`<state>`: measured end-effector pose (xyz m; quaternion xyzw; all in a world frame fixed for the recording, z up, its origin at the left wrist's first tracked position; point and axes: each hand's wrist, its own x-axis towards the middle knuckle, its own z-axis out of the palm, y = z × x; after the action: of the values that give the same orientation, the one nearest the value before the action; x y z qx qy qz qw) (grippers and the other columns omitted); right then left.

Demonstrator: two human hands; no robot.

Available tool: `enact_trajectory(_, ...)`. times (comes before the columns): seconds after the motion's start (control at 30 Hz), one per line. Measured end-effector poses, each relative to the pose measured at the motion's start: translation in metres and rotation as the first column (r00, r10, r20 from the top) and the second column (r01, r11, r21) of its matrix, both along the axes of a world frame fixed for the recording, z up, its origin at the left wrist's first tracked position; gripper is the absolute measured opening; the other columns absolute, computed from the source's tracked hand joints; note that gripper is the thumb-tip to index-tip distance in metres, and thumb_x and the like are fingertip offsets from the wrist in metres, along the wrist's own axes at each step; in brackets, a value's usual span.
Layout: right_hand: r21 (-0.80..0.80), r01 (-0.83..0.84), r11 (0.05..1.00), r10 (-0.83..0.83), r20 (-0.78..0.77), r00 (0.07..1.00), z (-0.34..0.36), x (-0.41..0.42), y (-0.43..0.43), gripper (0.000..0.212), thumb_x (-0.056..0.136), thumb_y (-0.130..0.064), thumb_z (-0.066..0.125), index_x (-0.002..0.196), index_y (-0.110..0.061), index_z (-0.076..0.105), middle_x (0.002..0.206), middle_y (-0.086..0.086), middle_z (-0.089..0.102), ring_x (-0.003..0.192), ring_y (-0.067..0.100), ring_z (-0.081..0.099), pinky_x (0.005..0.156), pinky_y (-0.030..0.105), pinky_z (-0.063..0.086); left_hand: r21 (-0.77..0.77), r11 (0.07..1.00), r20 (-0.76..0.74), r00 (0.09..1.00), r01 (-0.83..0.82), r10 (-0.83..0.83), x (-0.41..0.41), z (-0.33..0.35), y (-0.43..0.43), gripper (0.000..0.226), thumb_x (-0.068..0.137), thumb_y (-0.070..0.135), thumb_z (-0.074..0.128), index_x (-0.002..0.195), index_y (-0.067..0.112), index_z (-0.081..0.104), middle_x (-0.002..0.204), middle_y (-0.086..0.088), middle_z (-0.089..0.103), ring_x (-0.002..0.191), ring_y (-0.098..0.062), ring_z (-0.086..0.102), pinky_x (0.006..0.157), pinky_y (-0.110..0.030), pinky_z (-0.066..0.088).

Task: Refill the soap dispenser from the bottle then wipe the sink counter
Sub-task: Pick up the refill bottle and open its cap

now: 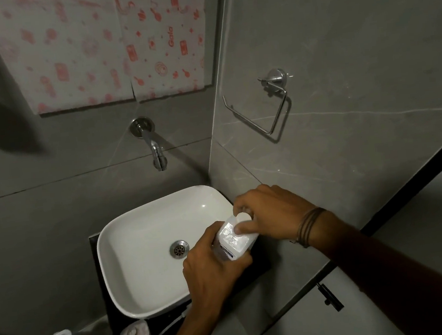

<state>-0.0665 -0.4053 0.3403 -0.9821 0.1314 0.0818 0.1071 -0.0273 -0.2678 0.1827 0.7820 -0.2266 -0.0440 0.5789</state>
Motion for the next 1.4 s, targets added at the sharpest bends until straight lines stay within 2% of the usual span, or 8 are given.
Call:
enact_trajectory(0.1,0.116,-0.023,0.993,0.018,0.044,0.999,-0.003,-0.004,-0.003,0.043,0.083,-0.021,0.079,0.122,-0.036,0.068,0.122,-0.007,0.07,0.106,0.014,0.068,0.093,0.034,0.06,-0.013,1.0,0.018,1.0,-0.023,0.023,0.001,-0.001,-0.002,0.064,0.062,0.052,0.085,0.121,0.035,0.069,0.103,0.021,0.063,0.086,-0.007,0.066,0.086,-0.019,0.046)
enact_trajectory(0.23,0.005,0.029,1.0,-0.029,0.049,0.998,0.0,0.0,-0.005,0.046,0.079,-0.056,0.077,0.12,-0.036,0.066,0.113,-0.008,0.07,0.098,0.014,0.068,0.086,0.035,0.058,0.029,1.0,0.047,0.999,-0.003,0.002,0.005,0.004,0.003,0.073,0.06,0.061,0.085,0.126,0.051,0.058,0.095,0.045,0.06,0.089,0.021,0.06,0.073,0.003,0.038)
enact_trajectory(0.57,-0.1,0.011,0.995,-0.002,0.085,0.996,-0.006,0.001,-0.001,0.042,0.089,-0.052,0.071,0.123,-0.027,0.07,0.116,0.001,0.074,0.098,0.02,0.067,0.089,0.036,0.057,-0.007,1.0,0.048,0.999,-0.001,0.001,0.006,-0.001,-0.002,0.076,0.062,0.063,0.085,0.13,0.039,0.063,0.11,0.03,0.063,0.085,0.011,0.063,0.07,0.006,0.038)
enact_trajectory(0.73,0.159,0.067,0.985,-0.142,0.527,0.838,-0.019,-0.027,-0.01,0.041,0.074,-0.042,0.074,0.114,-0.035,0.067,0.105,-0.017,0.074,0.089,0.003,0.068,0.073,0.009,0.057,0.036,0.999,0.063,0.998,-0.005,0.003,0.012,-0.01,0.001,0.074,0.058,0.06,0.089,0.124,0.053,0.058,0.1,0.047,0.062,0.097,0.023,0.059,0.069,0.004,0.043)
enact_trajectory(0.87,0.497,0.337,0.8,-0.562,0.422,0.711,-0.094,-0.056,-0.027,0.033,0.067,-0.025,0.088,0.096,-0.029,0.072,0.082,-0.017,0.075,0.076,-0.002,0.072,0.059,0.007,0.053,0.054,0.998,0.041,0.999,0.012,-0.015,0.011,-0.029,0.01,0.076,0.057,0.052,0.094,0.119,0.066,0.052,0.113,0.051,0.058,0.105,0.019,0.06,0.08,-0.014,0.056)
enact_trajectory(1.0,0.665,0.531,0.524,-0.764,0.091,0.639,-0.192,-0.059,-0.023,0.034,0.076,0.005,0.082,0.109,0.0,0.077,0.099,0.017,0.079,0.09,0.03,0.076,0.083,0.036,0.062,0.084,0.994,0.005,0.998,0.063,-0.064,0.008,-0.056,0.018,0.073,0.058,0.052,0.092,0.124,0.046,0.061,0.112,0.03,0.071,0.105,0.004,0.068,0.087,-0.018,0.057)
enact_trajectory(1.27,0.832,0.544,-0.109,-0.895,-0.32,0.311,-0.271,-0.022,-0.01,0.016,0.098,-0.011,0.056,0.107,0.0,0.064,0.104,0.019,0.064,0.095,0.031,0.06,0.077,0.039,0.051,0.093,0.994,0.018,0.998,0.051,-0.053,0.01,-0.083,0.027,0.071,0.059,0.039,0.091,0.124,0.047,0.064,0.115,0.026,0.073,0.103,-0.001,0.073,0.079,-0.015,0.058)
enact_trajectory(1.4,0.802,0.594,0.057,-0.857,-0.266,0.441,-0.299,-0.015,0.007,0.033,0.089,0.0,0.069,0.121,-0.003,0.06,0.114,0.02,0.071,0.108,0.036,0.068,0.093,0.043,0.057,0.078,0.997,0.02,1.0,0.016,-0.018,0.009,-0.081,0.027,0.069,0.059,0.041,0.089,0.123,0.05,0.063,0.113,0.025,0.073,0.1,-0.002,0.073,0.083,-0.012,0.056)
